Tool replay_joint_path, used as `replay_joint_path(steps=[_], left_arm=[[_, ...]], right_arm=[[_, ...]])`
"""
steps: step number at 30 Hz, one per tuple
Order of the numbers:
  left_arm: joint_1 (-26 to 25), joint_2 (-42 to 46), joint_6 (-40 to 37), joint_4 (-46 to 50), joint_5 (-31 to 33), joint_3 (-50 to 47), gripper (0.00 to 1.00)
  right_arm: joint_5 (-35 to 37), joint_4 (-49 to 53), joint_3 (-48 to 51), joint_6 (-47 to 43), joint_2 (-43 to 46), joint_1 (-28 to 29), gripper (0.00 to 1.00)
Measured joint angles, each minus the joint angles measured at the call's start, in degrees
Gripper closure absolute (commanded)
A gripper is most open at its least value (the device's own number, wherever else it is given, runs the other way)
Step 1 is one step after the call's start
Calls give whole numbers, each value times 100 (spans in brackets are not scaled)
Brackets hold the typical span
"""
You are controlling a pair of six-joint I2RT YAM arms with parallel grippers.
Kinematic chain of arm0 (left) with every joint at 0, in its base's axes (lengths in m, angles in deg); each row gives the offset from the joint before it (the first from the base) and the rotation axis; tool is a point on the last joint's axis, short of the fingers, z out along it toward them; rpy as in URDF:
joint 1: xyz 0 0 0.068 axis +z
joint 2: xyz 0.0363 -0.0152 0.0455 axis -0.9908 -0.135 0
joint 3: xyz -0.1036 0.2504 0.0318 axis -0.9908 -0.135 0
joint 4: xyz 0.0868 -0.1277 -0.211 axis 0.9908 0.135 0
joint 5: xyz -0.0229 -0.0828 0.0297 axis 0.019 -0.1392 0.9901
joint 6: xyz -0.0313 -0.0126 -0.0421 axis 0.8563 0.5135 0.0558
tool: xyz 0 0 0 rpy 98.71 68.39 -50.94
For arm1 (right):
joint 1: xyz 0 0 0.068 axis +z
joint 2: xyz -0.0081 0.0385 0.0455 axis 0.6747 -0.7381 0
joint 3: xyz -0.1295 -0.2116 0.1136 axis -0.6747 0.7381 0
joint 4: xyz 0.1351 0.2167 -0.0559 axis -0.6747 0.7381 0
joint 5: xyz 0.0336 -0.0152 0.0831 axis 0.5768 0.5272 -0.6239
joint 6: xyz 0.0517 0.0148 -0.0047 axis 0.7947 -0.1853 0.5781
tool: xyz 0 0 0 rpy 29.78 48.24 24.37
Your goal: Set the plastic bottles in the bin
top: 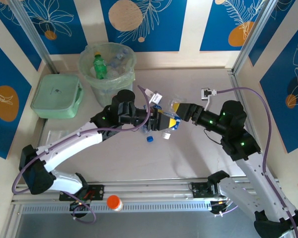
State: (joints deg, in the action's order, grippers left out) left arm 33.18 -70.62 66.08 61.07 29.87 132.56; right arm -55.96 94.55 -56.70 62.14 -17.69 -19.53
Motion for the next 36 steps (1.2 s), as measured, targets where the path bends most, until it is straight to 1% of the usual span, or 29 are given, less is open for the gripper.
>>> replay_joint_path(steps=[2,5,7,9,12,17,19,22,23,25,28,31,36], left_arm=[[219,114,-68,254,125,17,51],[748,251,-166,678,317,140,55],[1141,275,-284,1084,487,409,57],[1425,271,-461,1506,715,761,57],[1731,195,-774,2116,1049,1462,58],[2286,-280,-1001,2841,1445,2758,62],[2557,-643,-1032,3147,1626,3298,63],[2870,-1331,-1034,3620,1821,4155,71],[2938,-1530,-1019,3713,1891,4376,70],[3086,-1915,-916,3891,2057,4717,70],[3292,-2361,-597,4159,2400,5038,75],[3477,-2686,-90,4288,2813,5178,75],[3624,-3134,772,4273,3158,5386,73]], right_arm=[[199,181,-68,-87,42,0,15],[411,365,-92,-212,186,-2,15],[470,446,-94,-295,236,-2,15],[511,514,-96,-363,251,-2,15],[597,619,-96,-431,245,-2,15],[667,728,-96,-553,203,-4,15],[699,763,-96,-597,203,-20,15],[732,839,-96,-643,146,-70,15],[732,857,-96,-654,122,-87,15],[730,883,-96,-658,37,-107,15],[750,951,-98,-656,-125,-118,15],[800,1008,-98,-651,-245,-118,15],[837,1001,-98,-544,-400,-118,16]])
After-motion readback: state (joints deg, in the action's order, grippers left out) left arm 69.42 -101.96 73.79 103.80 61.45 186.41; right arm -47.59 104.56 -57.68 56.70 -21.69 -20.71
